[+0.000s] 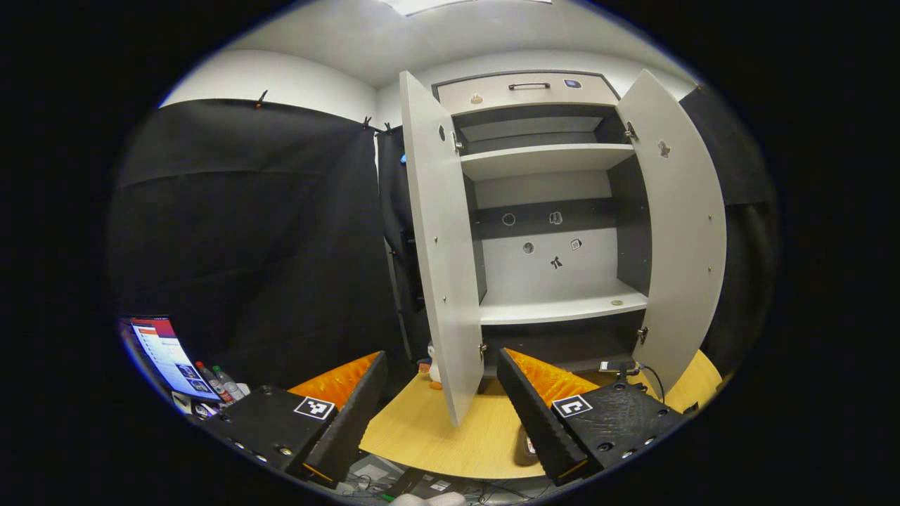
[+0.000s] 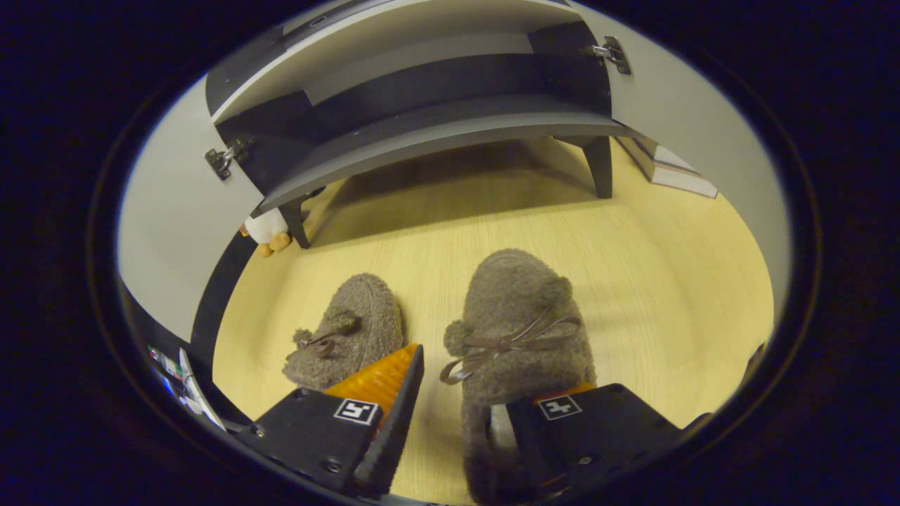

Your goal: Grab one shoe with the right hand and put it into the shoe cabinet, grab the other shoe with the left hand and put it into the shoe cabinet; then close the right door with the right hand and the left door with the left hand.

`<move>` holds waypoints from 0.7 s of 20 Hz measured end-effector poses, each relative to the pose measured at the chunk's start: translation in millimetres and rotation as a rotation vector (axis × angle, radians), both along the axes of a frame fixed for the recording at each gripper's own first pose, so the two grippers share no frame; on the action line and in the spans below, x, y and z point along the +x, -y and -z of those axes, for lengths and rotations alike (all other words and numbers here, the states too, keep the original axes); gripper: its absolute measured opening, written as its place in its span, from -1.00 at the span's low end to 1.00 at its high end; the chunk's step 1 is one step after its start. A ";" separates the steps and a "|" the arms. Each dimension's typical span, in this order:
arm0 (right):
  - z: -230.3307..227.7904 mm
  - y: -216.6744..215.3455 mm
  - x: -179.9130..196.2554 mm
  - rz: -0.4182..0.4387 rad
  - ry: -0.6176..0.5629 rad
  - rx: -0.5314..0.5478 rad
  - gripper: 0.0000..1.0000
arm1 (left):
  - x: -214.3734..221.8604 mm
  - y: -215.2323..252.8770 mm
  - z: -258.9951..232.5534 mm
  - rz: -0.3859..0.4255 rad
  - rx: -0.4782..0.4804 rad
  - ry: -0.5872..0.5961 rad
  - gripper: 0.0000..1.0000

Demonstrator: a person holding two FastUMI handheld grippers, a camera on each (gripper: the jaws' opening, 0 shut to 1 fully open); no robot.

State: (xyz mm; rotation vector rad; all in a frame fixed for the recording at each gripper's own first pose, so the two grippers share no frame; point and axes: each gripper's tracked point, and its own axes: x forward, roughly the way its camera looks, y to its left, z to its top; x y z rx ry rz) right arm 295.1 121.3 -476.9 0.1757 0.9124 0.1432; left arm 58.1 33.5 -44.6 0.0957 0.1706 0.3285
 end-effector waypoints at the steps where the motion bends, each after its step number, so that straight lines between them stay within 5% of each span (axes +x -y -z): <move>1: 2.1 2.3 5.1 0.003 0.007 -0.013 0.29 | 2.3 0.1 2.1 -0.007 -0.001 -0.004 0.93; 3: 2.8 2.3 8.7 -0.008 0.010 -0.014 -0.40 | 7.2 1.6 5.4 -0.013 -0.004 -0.010 0.93; 6: 1.0 -1.3 6.5 -0.037 -0.010 -0.003 -0.81 | 13.7 8.7 7.1 -0.009 -0.004 -0.009 0.93; 14: -104.5 -5.6 6.8 -0.094 0.161 0.043 -0.82 | 21.6 28.2 -2.4 0.037 -0.032 0.028 0.93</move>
